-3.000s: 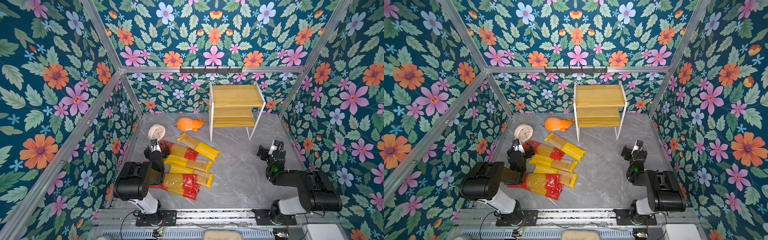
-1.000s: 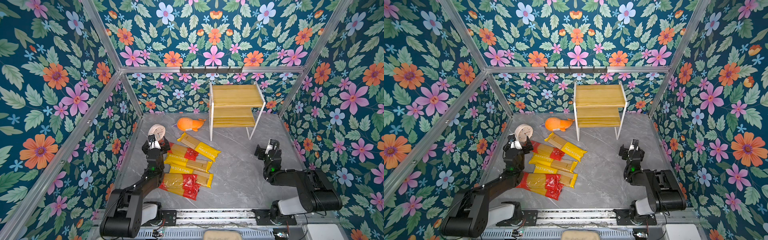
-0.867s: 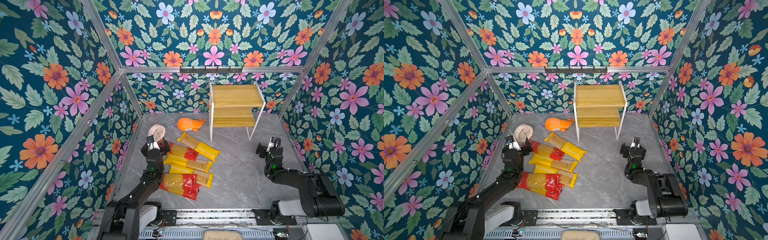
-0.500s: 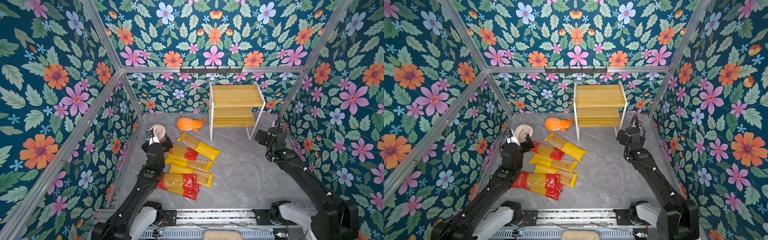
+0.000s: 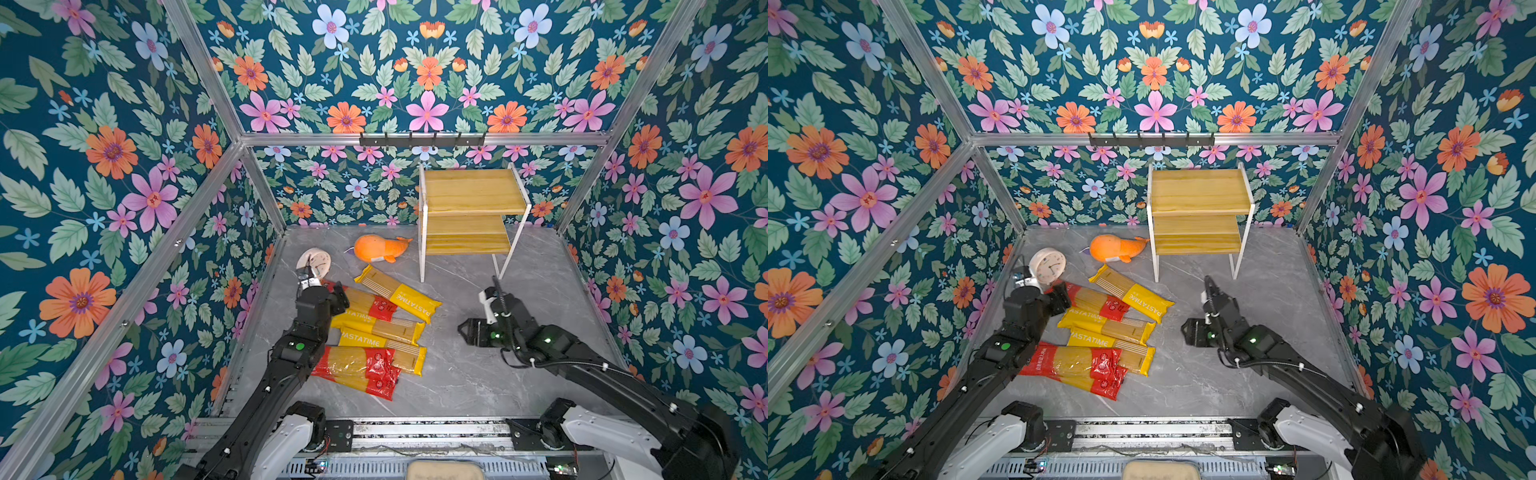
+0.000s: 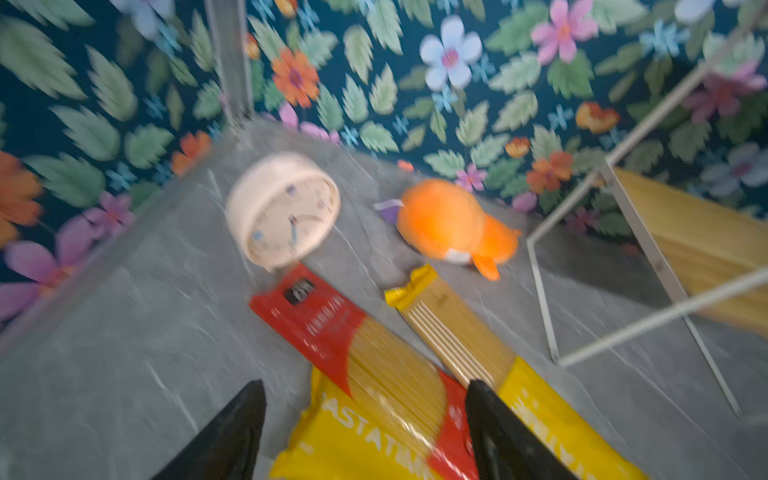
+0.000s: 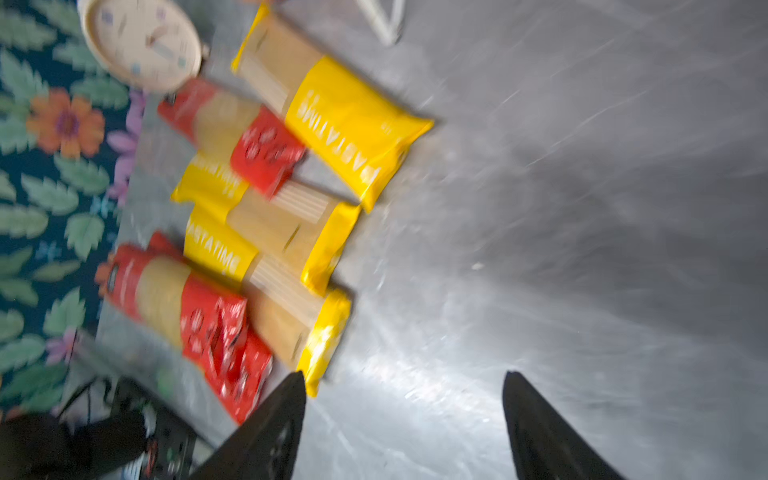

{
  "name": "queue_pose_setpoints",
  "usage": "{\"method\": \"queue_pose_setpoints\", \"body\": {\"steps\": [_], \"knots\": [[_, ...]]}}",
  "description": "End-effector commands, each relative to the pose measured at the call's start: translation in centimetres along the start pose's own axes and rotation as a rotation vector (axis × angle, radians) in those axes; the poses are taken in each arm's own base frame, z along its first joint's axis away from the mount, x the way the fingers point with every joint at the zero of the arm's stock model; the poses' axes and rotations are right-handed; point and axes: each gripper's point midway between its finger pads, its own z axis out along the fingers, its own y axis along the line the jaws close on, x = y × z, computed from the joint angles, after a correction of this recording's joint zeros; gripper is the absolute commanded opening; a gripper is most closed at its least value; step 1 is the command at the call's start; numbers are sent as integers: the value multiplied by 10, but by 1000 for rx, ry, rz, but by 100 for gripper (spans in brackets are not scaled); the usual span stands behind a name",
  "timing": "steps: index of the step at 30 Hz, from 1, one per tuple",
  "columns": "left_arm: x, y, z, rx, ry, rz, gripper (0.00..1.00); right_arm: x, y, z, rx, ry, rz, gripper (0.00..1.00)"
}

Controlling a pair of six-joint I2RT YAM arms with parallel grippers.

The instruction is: Place and organize the pasta boxes and bags onto the shelf

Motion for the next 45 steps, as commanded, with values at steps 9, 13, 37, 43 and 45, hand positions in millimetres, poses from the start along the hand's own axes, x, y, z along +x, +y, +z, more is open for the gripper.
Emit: {"method": "queue_pose_setpoints", "body": {"steps": [9, 13, 37, 43, 45], "knots": [[74, -27, -4, 23, 171, -39, 72, 50, 122, 70, -303, 295, 24, 69], [72, -23, -7, 0, 175, -35, 72, 52, 133, 93, -310, 339, 52, 64], [69, -19, -8, -4, 156, -87, 71, 72, 159, 168, -340, 445, 151, 41], [62, -17, -15, 7, 131, -109, 69, 53, 170, 152, -399, 360, 161, 25], [59, -19, -17, 17, 128, -105, 68, 45, 166, 146, -389, 326, 167, 19]]}}
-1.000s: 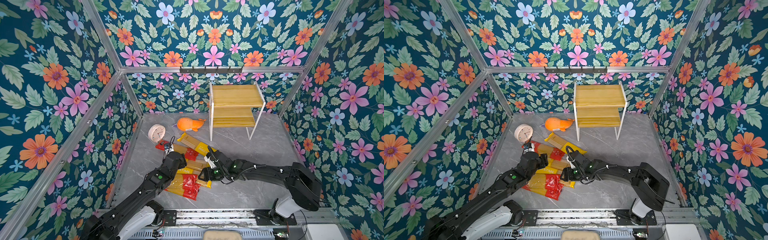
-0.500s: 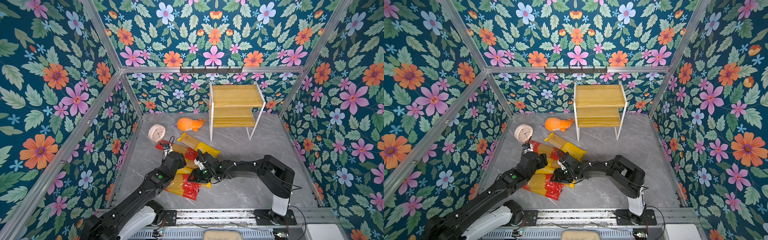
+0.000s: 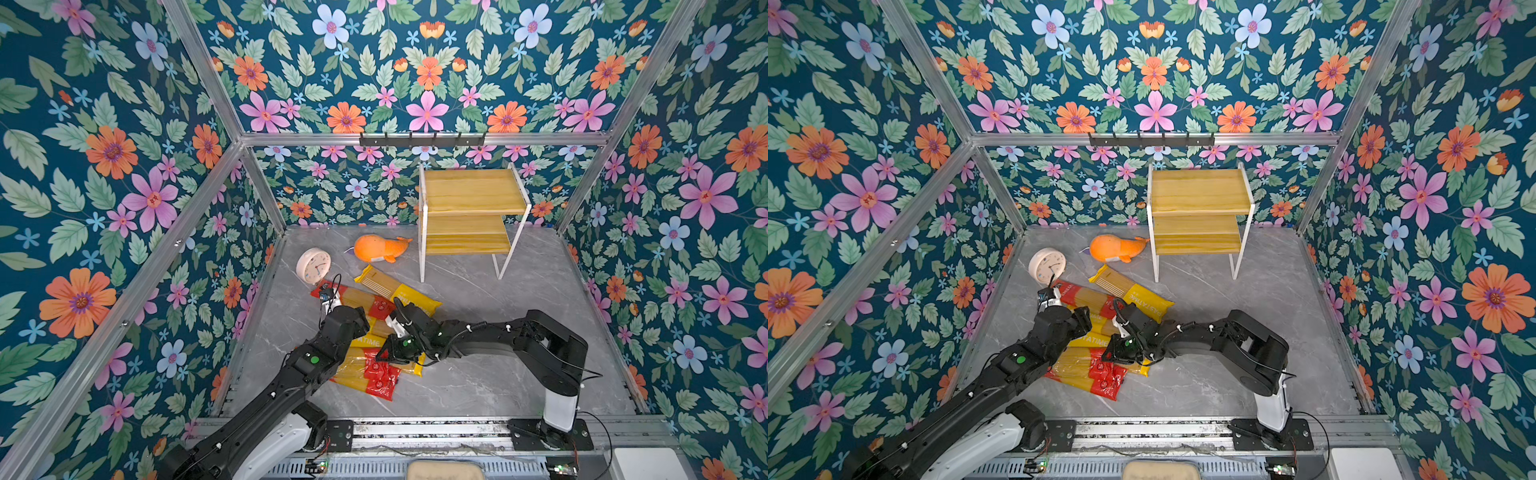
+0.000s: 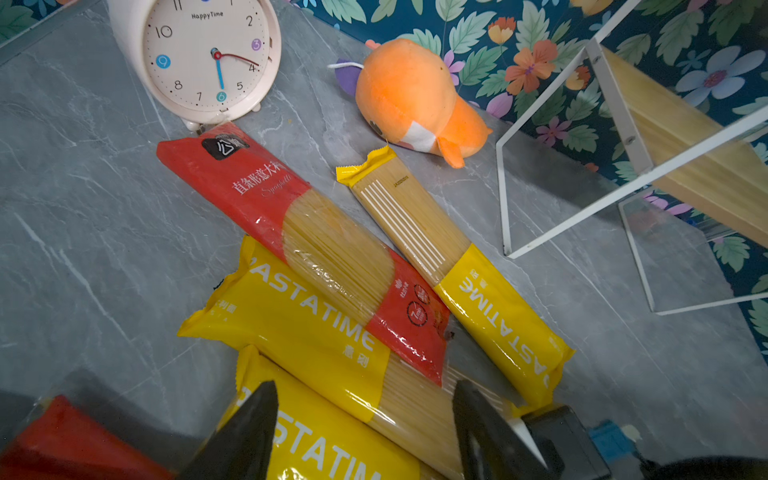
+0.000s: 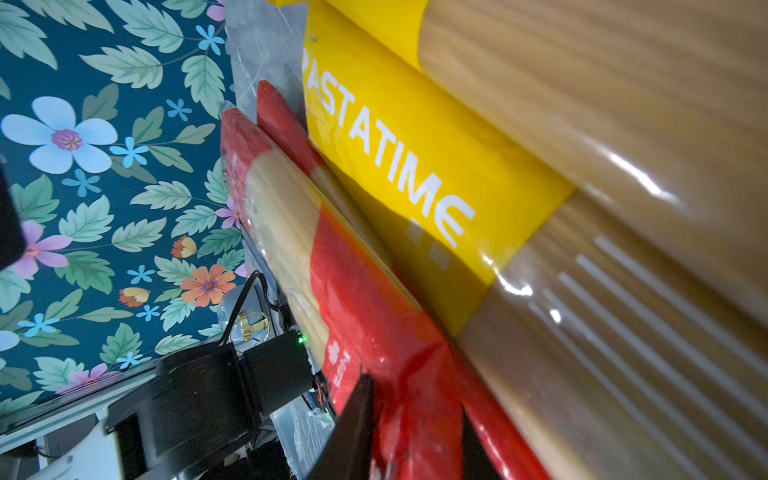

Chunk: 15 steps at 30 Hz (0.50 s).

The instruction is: Place and organize the pasta boxes and bags onto the shelf

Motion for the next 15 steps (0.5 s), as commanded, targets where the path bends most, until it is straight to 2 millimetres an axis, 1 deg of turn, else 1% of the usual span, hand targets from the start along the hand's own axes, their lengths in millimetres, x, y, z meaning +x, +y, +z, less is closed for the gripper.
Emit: {"method": "queue_pose_setpoints", "body": {"steps": [1, 3, 4, 6, 7, 10, 12, 14, 15], "knots": [[-7, -2, -3, 1, -14, 6, 67, -18, 9, -17, -26, -109, 6, 16], [-9, -6, -4, 13, -12, 12, 66, -25, 6, -32, -39, -162, 26, 13], [-10, -8, -5, 21, -12, 14, 66, -30, 5, -43, -55, -192, 40, 11], [-12, -15, -4, 44, -10, 22, 66, -37, -8, -60, -59, -244, 87, 7], [-13, -19, -4, 62, -5, 26, 66, -41, -7, -79, -79, -293, 101, 5], [-8, -34, -1, 108, 19, 34, 65, -42, -33, -116, -55, -394, 183, 3], [-1, -44, 1, 131, 37, 40, 65, -37, -56, -138, -2, -454, 235, 3], [7, -54, 3, 155, 51, 40, 65, -27, -86, -160, 104, -522, 296, 3], [10, -57, 3, 163, 55, 39, 65, -21, -99, -167, 150, -544, 323, 3]]}}
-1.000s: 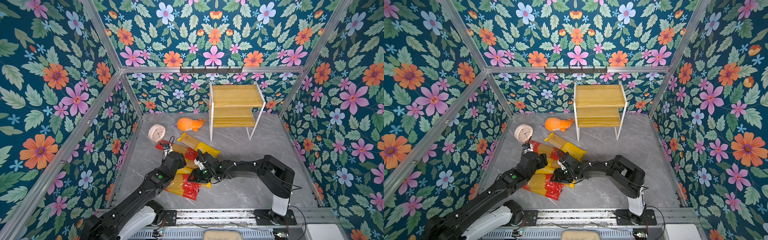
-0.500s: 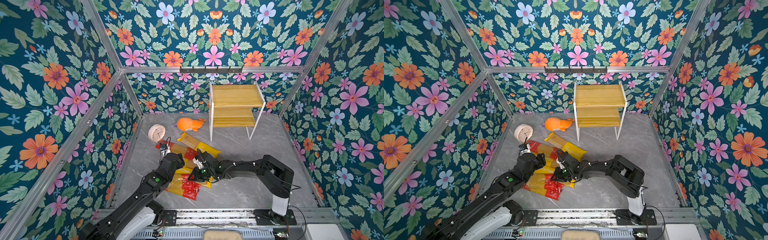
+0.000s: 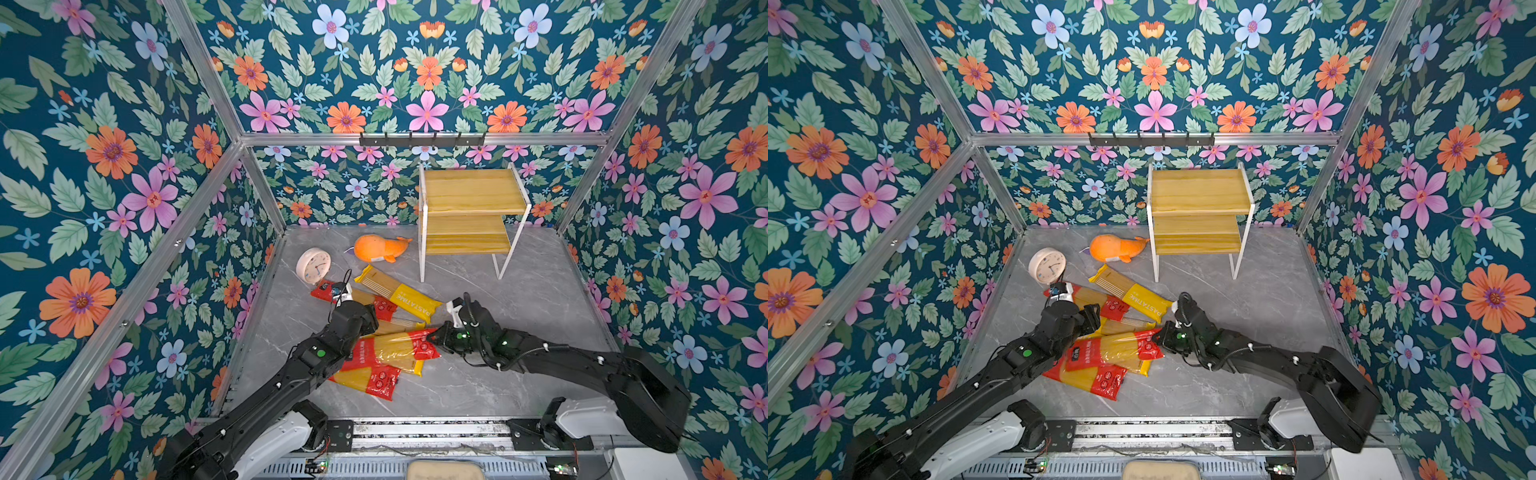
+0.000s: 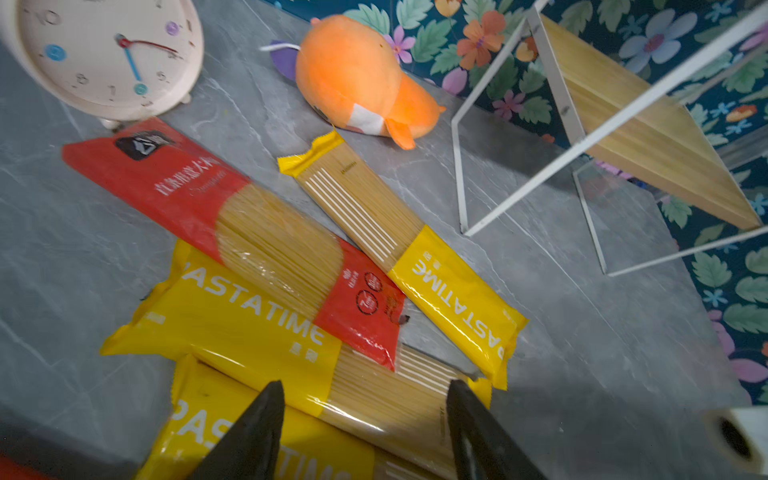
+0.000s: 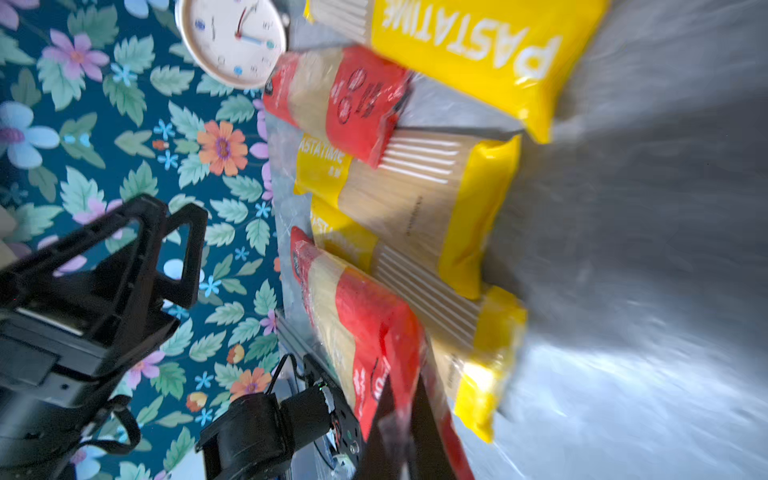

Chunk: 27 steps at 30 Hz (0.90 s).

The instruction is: Place and organize the pasta boxes and bags onto the shelf

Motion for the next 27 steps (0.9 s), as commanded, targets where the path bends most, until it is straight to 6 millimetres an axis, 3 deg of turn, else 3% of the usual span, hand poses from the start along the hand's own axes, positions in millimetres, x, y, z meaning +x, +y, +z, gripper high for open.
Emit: {"method": "queue_pose_setpoints", "body": {"steps": [1, 3, 8, 11, 13, 18, 21, 25, 27], "knots": [[3, -20, 3, 63, -6, -24, 65, -16, -48, -25, 179, -166, 103, 4], [12, -28, 6, 79, 16, -24, 65, -10, -66, -33, 233, -166, 97, 9], [46, -32, 10, 68, 92, 27, 66, 14, -82, -46, 387, 14, -120, 36], [65, -29, 8, 59, 135, 50, 66, 4, -91, -73, 536, 32, -299, 50], [78, -37, 6, 96, 156, 48, 63, -6, -84, -83, 567, 33, -405, 57], [119, -73, 0, 228, 208, 20, 61, -4, -35, -44, 402, 185, -559, 63], [146, -91, 2, 252, 254, 34, 61, -18, -13, -11, 348, 193, -599, 64], [176, -94, 11, 199, 311, 66, 63, -30, 7, 35, 304, 222, -595, 64], [183, -88, 14, 181, 322, 42, 63, -29, 4, 54, 304, 257, -582, 64]]}}
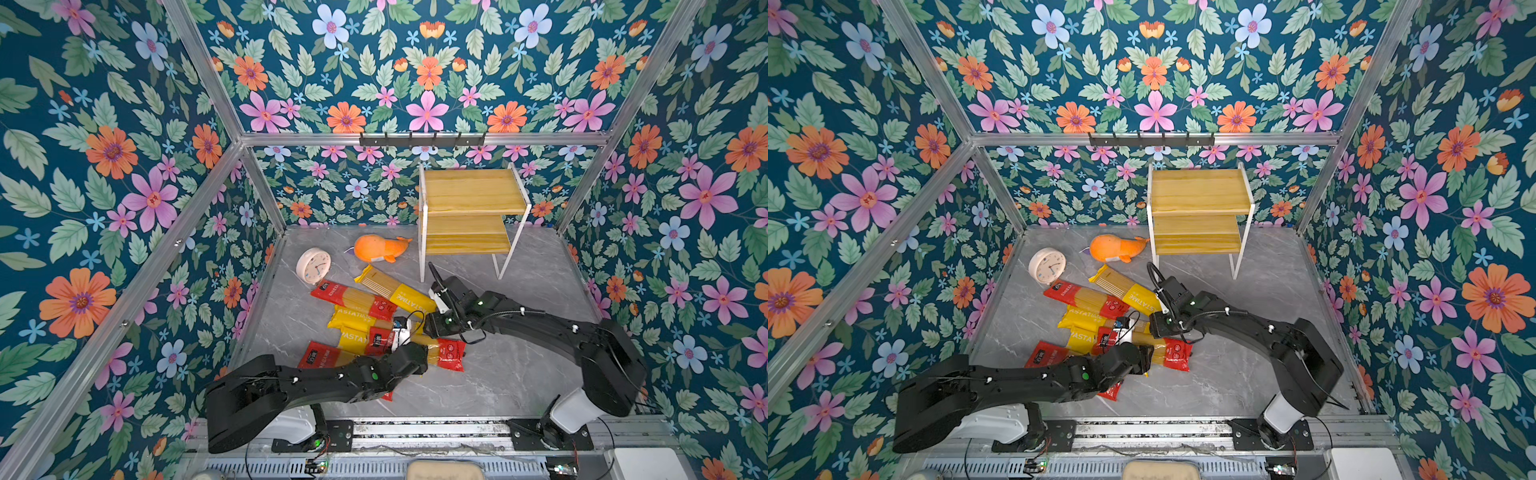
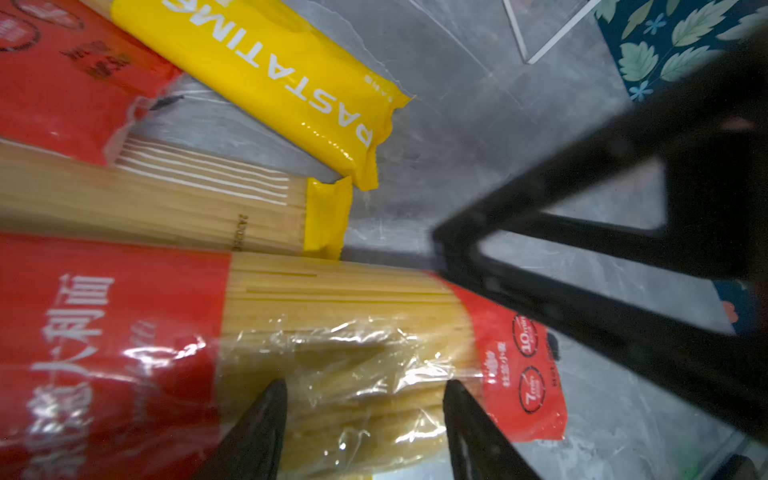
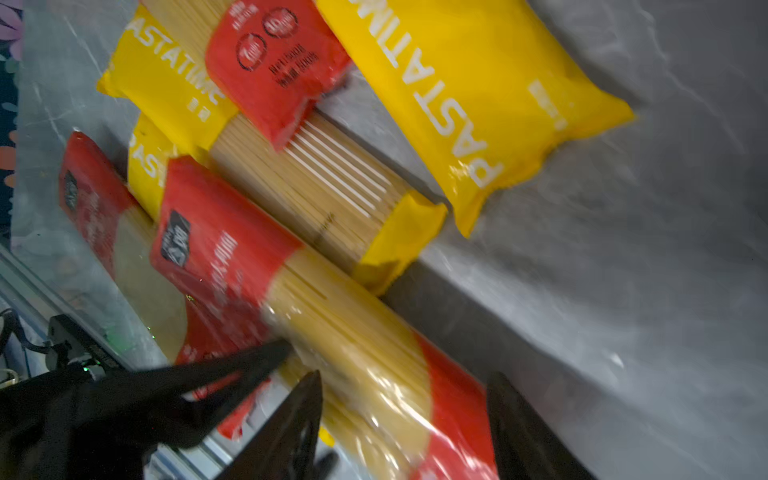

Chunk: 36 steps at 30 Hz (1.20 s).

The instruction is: Place and organize the pasta boxes and bags onto the shelf

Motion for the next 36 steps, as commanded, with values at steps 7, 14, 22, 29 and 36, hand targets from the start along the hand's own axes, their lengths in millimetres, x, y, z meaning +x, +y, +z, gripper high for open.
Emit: {"method": "queue_pose_setpoints", "body": {"steps": [7, 14, 22, 29, 36], "knots": [[11, 32, -6, -71, 52, -60, 62, 18, 1, 38, -79, 133, 26, 64], [-12, 61, 1, -56, 55, -95, 62, 70, -5, 14, -200, 203, 168, 64], [-55, 52, 23, -26, 45, -43, 64, 112, 11, -5, -382, 233, 294, 66], [-44, 53, 6, 3, 65, -115, 64, 107, 4, 7, -475, 227, 309, 66], [-37, 64, -2, -3, 31, -167, 63, 102, 21, 11, -611, 238, 305, 56]]}}
